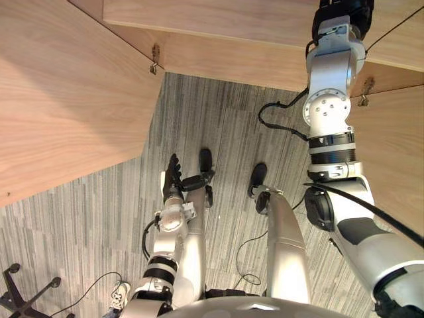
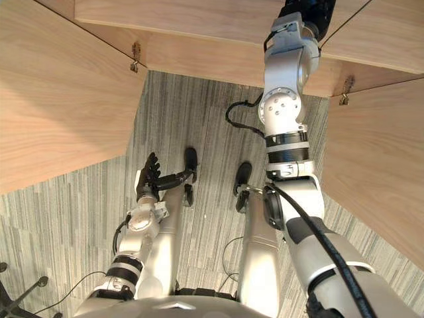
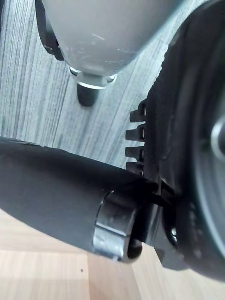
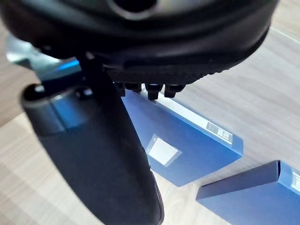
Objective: Walk over to the cabinet, pick up the folder, carry it to the office cabinet, place the folder inside the office cabinet, then close the office cabinet door
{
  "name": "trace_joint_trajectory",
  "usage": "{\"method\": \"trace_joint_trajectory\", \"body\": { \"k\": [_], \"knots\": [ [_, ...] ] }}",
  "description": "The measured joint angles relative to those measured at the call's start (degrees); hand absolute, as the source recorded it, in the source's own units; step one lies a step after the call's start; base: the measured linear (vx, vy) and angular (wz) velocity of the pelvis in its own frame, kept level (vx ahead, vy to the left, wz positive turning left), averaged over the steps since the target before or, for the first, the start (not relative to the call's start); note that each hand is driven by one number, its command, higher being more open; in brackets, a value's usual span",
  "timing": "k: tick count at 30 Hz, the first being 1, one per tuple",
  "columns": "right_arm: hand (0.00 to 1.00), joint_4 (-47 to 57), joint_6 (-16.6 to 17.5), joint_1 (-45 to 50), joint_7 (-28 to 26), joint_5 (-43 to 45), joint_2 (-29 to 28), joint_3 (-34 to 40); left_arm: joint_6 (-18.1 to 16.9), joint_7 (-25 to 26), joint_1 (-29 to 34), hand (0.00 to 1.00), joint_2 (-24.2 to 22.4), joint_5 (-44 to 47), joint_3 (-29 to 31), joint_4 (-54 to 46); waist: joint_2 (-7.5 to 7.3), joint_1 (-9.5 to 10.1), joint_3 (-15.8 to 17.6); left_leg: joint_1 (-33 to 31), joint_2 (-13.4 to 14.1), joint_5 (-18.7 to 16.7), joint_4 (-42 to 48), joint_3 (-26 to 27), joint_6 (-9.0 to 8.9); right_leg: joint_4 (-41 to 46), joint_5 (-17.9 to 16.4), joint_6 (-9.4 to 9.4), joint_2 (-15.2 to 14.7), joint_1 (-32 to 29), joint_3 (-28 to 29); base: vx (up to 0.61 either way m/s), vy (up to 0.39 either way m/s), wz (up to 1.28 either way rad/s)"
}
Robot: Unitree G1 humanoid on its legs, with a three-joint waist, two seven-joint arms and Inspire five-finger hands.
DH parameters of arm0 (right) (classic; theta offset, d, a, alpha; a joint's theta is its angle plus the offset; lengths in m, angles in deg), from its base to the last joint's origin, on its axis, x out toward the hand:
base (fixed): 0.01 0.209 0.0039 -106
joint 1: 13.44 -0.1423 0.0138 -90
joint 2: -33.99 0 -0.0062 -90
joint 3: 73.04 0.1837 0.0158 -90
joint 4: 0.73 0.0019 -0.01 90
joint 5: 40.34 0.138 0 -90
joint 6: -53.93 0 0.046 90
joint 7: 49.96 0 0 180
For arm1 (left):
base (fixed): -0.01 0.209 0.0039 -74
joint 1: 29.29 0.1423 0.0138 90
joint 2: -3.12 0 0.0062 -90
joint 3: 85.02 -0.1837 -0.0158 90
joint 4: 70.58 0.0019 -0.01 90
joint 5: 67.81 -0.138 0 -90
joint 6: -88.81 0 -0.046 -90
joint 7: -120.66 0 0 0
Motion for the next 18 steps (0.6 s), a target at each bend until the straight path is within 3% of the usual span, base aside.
{"method": "trace_joint_trajectory", "body": {
  "k": [6,10,13,18],
  "knots": [
    [1.0,-2.27,-3.75,0.99,-3.54,-0.31,6.29,-5.27,-0.01,-0.75,0.5,1.0,0.6,-0.01,0.01,0.03,0.0,-0.85,0.0,-0.05,0.04,0.17,-0.03,0.56,0.61,-0.82,0.9,0.42,0.04,0.05,0.38,-0.01,0.016,-0.04],
    [1.0,-2.17,-6.33,4.99,-10.15,-5.49,13.93,-9.99,-0.07,-1.52,1.77,1.0,1.55,-0.06,-0.01,0.04,-0.01,-1.32,0.0,-0.04,0.05,0.15,0.0,1.02,1.15,-1.57,1.5,0.83,0.06,0.26,0.69,0.0,0.017,-0.04],
    [1.0,2.1,-6.73,10.0,-14.05,-13.1,20.1,-11.03,-0.14,-2.07,2.71,1.0,1.91,-0.17,0.03,0.08,-0.03,-1.36,0.02,-0.03,0.03,0.06,0.03,1.08,1.49,-2.27,1.78,1.11,0.08,0.66,0.68,0.0,0.0,0.0],
    [1.0,12.35,-6.24,16.82,-15.9,-34.22,27.37,-10.76,-0.15,-2.49,3.16,1.0,3.17,-1.82,0.04,1.58,-0.2,-1.82,0.07,1.5,0.06,-0.44,0.03,1.48,2.08,-2.93,1.83,1.24,0.13,2.28,0.93,0.01,0.004,-0.03]
  ]
}}
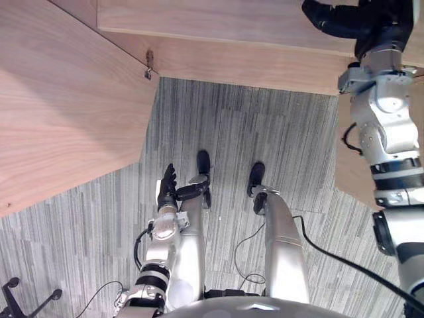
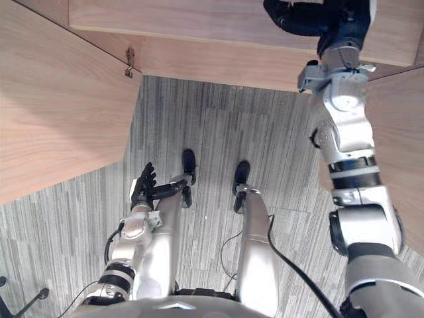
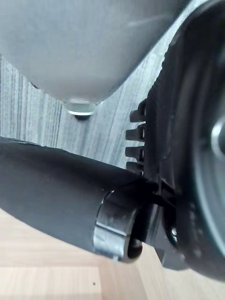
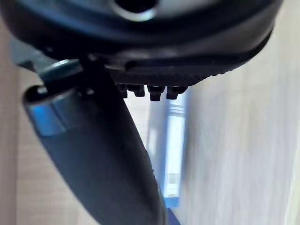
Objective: Walk over to the cabinet, pick up the folder, carry it to the office cabinet, place the folder inside the office cabinet, then close the office cabinet door
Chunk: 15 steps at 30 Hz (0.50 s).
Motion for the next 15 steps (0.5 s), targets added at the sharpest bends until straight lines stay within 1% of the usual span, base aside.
{"method": "trace_joint_trajectory", "body": {
  "k": [1,3,6,9,13,14,15],
  "knots": [
    [1.0,0.9,0.18,0.5,0.06,-2.67,0.35,0.04,-0.03,-0.03,0.17,1.0,0.12,-0.45,0.02,-0.01,-0.1,-0.05,-0.05,0.19,0.01,-0.1,-0.07,0.08,-0.01,-0.05,-0.01,0.01,0.01,0.15,0.07,0.0,-0.005,-0.07],
    [1.0,3.98,0.47,2.24,0.21,-11.04,1.69,0.07,-0.41,-0.2,0.47,1.0,0.32,-1.18,0.04,-0.01,-0.4,-0.11,-0.11,0.34,0.05,-0.38,-0.1,0.43,0.1,-0.07,-0.06,0.1,0.01,0.19,0.37,-0.01,-0.006,-0.06],
    [1.0,4.37,0.32,4.36,0.15,-19.25,1.66,-0.05,-0.44,-0.71,0.48,1.0,0.44,-2.66,0.08,-0.04,-0.84,0.13,-0.32,0.38,0.05,-0.49,-0.11,0.67,0.13,-0.13,-0.08,0.13,-0.01,0.15,0.53,0.0,0.0,0.0],
    [1.0,4.2,-0.34,5.37,-0.81,-23.34,1.28,-0.21,-0.44,-0.75,0.47,1.0,0.42,-2.79,0.31,-0.13,-0.89,0.53,-0.32,0.4,0.04,-0.56,-0.02,0.85,0.17,-0.16,-0.08,0.15,-0.05,0.12,0.65,0.0,0.0,0.0],
    [1.0,4.13,-0.52,5.46,-1.22,-24.74,1.1,-0.4,-0.42,-0.71,0.48,1.0,0.44,-2.79,0.71,-0.11,-0.91,0.8,-0.31,0.52,0.03,-0.57,-0.07,0.95,0.18,-0.17,-0.09,0.15,-0.09,0.14,0.69,0.0,0.0,0.0],
    [0.0,4.13,-0.53,5.47,-1.21,-25.47,0.93,-0.39,-0.42,-0.71,0.51,1.0,0.43,-2.79,0.7,-0.11,-0.92,0.83,-0.32,0.58,0.03,-0.57,-0.12,0.99,0.18,-0.17,-0.09,0.14,-0.09,0.17,0.71,0.0,0.0,0.0],
    [0.0,4.12,-0.54,5.5,-1.16,-26.38,0.77,-0.39,-0.42,-0.7,0.54,1.0,0.43,-2.79,0.71,-0.11,-0.94,0.82,-0.33,0.61,0.03,-0.57,-0.16,1.0,0.18,-0.16,-0.09,0.14,-0.1,0.2,0.72,0.0,0.0,0.0]
  ]
}}
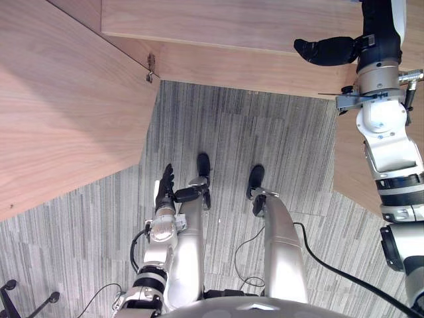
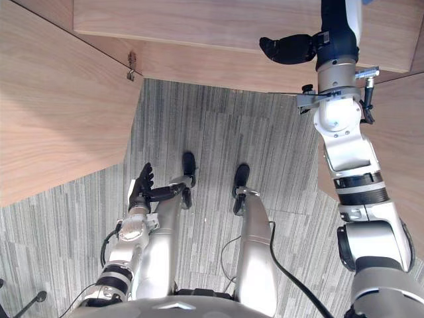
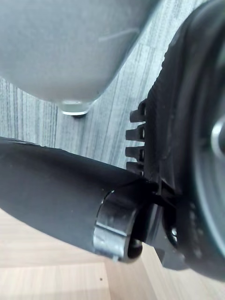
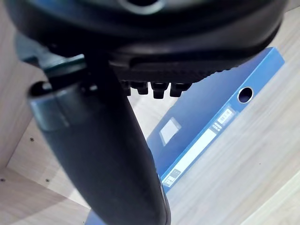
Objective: Walk over to the cabinet, pick up the folder, carry it to the office cabinet, place the folder inside the office cabinet, then close the office cabinet door
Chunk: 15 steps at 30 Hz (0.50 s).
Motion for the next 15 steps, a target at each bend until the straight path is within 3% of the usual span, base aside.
{"method": "trace_joint_trajectory", "body": {
  "k": [15],
  "knots": [
    [0.0,-6.55,-3.9,-0.51,3.64,-20.71,-3.29,-0.12,-0.79,1.31,0.25,1.0,0.22,-0.12,0.33,-0.46,-1.26,0.73,-0.56,-1.26,-0.25,-0.01,-0.57,-0.46,0.0,-0.56,-0.04,0.05,-0.19,-0.84,-0.62,0.0,-0.001,0.01]
  ]
}}
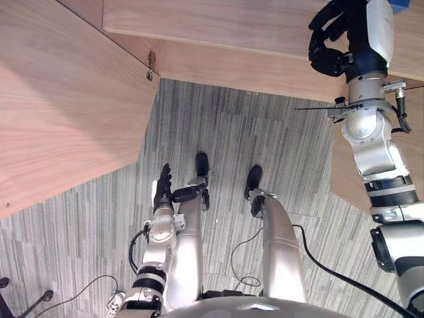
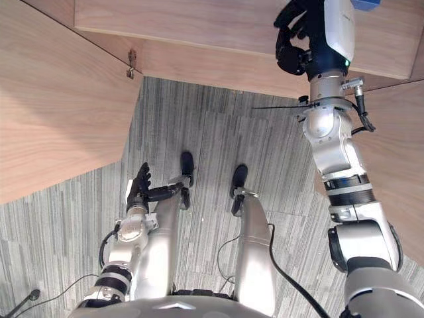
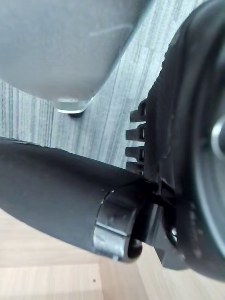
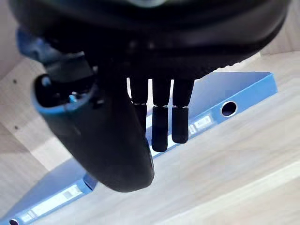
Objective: Walk over to the cabinet, pick up the folder, carry it to the office cabinet, place the folder inside the office cabinet, then close the office cabinet door
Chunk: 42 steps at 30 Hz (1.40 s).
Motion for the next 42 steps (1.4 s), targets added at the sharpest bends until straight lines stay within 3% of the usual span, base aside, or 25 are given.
{"method": "trace_joint_trajectory", "body": {
  "k": [16,31,38,42],
  "knots": [
    [0.0,-16.34,-1.86,-20.8,0.02,0.57,3.23,-10.97,-1.41,1.85,-0.38,1.0,1.55,0.19,0.09,-1.89,-0.24,0.42,0.14,-7.97,-0.18,-0.58,4.19,-0.8,0.59,3.33,-0.5,0.03,-0.9,-6.79,-1.06,-0.02,-0.014,0.02],
    [0.0,-28.59,-4.27,-33.05,0.74,5.17,-0.85,-11.34,-1.16,4.73,-1.5,1.0,0.96,1.44,-0.13,-1.74,-0.26,-0.61,0.18,-8.38,-1.11,0.88,1.48,-0.65,0.38,2.43,-0.11,-0.02,-2.13,-7.57,-2.3,-0.02,-0.027,0.04],
    [0.0,-28.62,-4.5,-33.12,2.77,9.12,-0.98,-10.81,-1.13,5.7,-1.54,1.0,0.43,1.42,-0.07,-1.9,-0.23,-0.57,0.2,-7.92,-1.09,2.45,-0.05,-0.77,0.36,1.29,0.78,-0.31,-2.01,-7.37,-2.78,-0.03,-0.046,0.02],
    [0.0,-23.62,-4.92,-31.02,5.08,11.67,-1.05,-4.32,-0.93,5.57,-1.6,1.0,0.1,1.37,0.06,-2.17,-0.2,-0.62,0.22,-7.28,-0.71,2.14,1.13,-0.74,0.57,1.35,0.88,-0.3,-1.73,-6.24,-2.75,-0.03,-0.045,-0.04]
  ]
}}
